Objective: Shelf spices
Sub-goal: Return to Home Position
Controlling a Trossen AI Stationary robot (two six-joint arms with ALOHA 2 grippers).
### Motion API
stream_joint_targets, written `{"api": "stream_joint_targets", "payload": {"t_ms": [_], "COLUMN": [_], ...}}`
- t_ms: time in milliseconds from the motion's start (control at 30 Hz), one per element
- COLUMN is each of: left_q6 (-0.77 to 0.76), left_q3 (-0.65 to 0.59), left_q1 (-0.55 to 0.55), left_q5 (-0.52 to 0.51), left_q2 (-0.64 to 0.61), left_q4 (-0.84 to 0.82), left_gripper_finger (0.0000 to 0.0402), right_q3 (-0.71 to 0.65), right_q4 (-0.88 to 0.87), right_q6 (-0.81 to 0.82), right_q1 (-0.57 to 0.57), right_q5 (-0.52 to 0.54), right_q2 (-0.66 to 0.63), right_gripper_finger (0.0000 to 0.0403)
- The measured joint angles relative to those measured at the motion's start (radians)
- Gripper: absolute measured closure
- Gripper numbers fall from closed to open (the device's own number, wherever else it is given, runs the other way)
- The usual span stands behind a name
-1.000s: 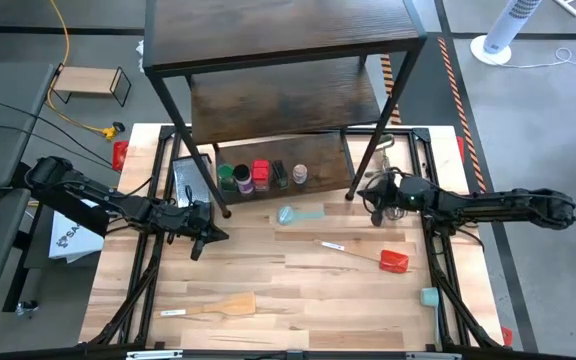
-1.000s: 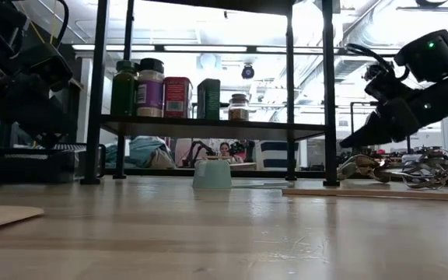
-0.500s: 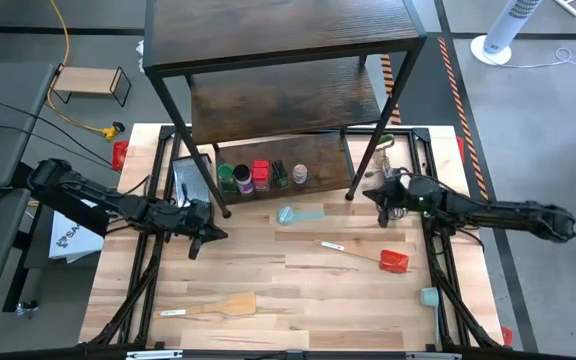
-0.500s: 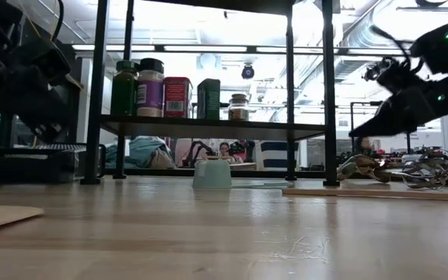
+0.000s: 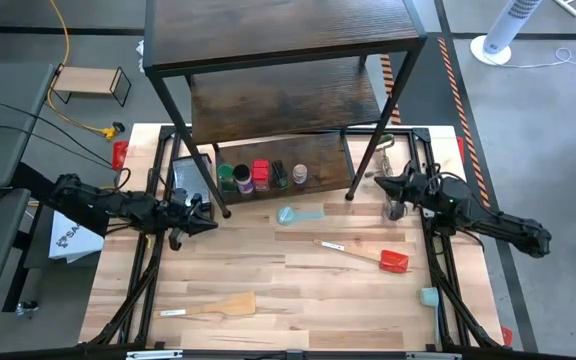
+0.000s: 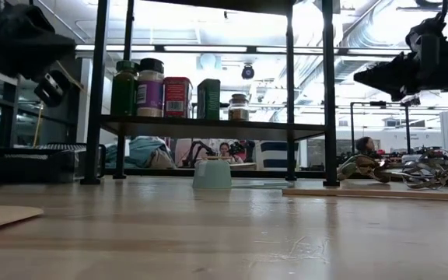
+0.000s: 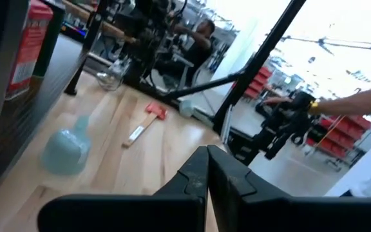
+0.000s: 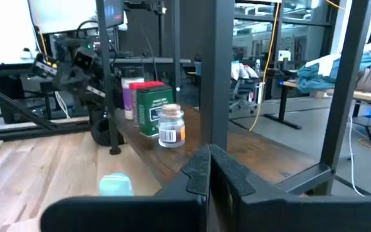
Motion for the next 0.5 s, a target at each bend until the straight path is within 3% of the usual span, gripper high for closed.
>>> {"api": "stream_joint_targets", "payload": {"t_ms": [500], "left_q6": [0.000], "left_q3": [0.000], "left_q1": [0.091], "left_q5": [0.031], "left_q2": [-0.070], "left_q4": [-0.046], "left_gripper_finger": [0.0398], "right_q3": [0.000], "right_q4": [-0.029], "right_q6": [0.000], "right_q1": [0.126], "right_q5": [0.001], "right_q2": [0.000], "right_gripper_finger": [0.0402]}}
